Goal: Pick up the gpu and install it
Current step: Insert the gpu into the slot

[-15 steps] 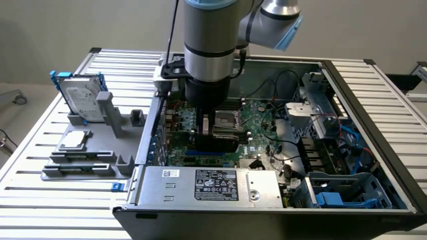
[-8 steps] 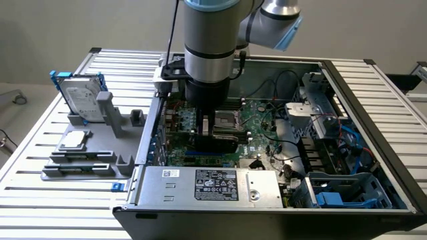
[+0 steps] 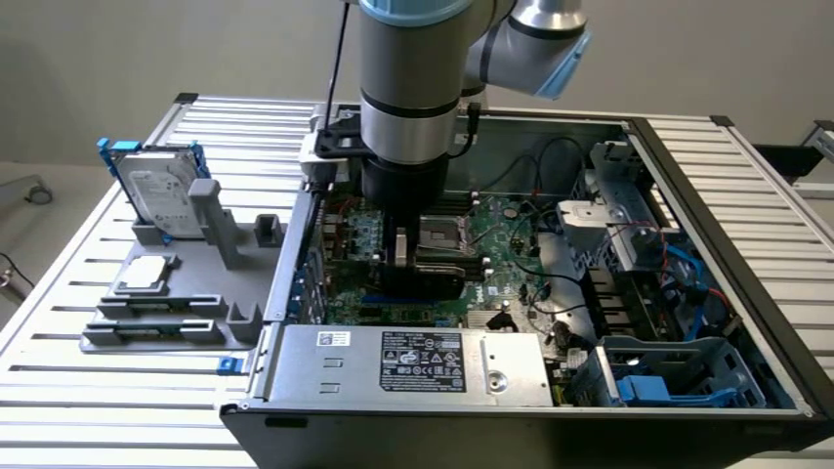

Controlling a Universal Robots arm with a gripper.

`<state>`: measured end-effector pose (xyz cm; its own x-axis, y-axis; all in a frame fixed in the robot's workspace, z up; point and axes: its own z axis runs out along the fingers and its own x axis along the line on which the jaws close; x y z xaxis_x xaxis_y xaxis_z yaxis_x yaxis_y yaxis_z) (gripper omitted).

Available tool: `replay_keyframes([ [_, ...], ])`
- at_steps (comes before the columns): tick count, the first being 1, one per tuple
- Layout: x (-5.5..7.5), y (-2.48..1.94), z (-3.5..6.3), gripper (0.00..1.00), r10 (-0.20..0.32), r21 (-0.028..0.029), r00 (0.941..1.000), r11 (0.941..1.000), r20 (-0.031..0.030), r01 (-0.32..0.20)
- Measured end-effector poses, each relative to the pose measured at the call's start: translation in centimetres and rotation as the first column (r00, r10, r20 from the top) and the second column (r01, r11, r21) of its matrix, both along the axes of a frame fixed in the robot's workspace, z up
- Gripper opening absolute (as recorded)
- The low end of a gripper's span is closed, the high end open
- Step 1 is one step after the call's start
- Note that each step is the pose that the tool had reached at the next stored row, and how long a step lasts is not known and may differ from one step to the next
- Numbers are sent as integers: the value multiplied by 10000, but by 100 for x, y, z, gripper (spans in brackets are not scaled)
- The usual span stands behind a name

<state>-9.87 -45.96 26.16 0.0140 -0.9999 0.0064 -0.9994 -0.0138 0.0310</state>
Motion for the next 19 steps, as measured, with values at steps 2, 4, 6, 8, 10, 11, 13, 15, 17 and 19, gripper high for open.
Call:
replay_keyframes([
  [2,0,0,-2,26,1,2,10000,10000,-17,-1],
  [4,1,0,-5,26,1,9,10000,10000,-42,-1],
  [6,0,0,-4,26,0,13,10000,10000,-78,0],
  [8,-1,1,-5,26,-1,21,9999,10000,-106,1],
  [10,0,1,-6,26,0,30,9999,10000,-124,0],
  [11,0,1,-6,26,0,37,9999,10000,-131,0],
  [13,0,1,-6,26,1,57,9999,10000,-143,0],
  [15,1,1,-7,26,2,92,9999,10000,-154,-1],
  [17,1,1,-6,26,2,113,9999,9999,-168,0],
  [19,0,0,-6,26,1,119,9998,9999,-174,1],
])
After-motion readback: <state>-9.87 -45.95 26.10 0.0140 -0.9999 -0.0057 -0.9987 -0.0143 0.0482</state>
